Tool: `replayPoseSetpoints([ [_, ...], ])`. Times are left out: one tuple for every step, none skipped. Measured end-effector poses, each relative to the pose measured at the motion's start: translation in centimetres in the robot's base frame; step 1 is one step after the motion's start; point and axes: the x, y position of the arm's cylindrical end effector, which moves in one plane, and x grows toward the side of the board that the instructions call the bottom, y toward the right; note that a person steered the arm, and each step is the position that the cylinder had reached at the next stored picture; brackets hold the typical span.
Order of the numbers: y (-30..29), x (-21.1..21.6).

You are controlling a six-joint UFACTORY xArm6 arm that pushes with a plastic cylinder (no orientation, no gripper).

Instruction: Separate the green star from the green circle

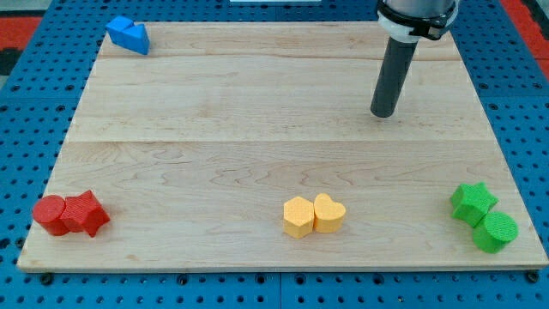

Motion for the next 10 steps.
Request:
replayPoseSetpoints([
  [0.7, -0.1],
  [7.7, 0.0],
  [16.5, 0.9],
  [19.7, 3.1],
  [19.8, 7.5],
  [19.4, 14.4],
  [19.3, 16.2],
  [19.3, 16.2],
  [19.5, 16.8],
  [19.2, 21.5],
])
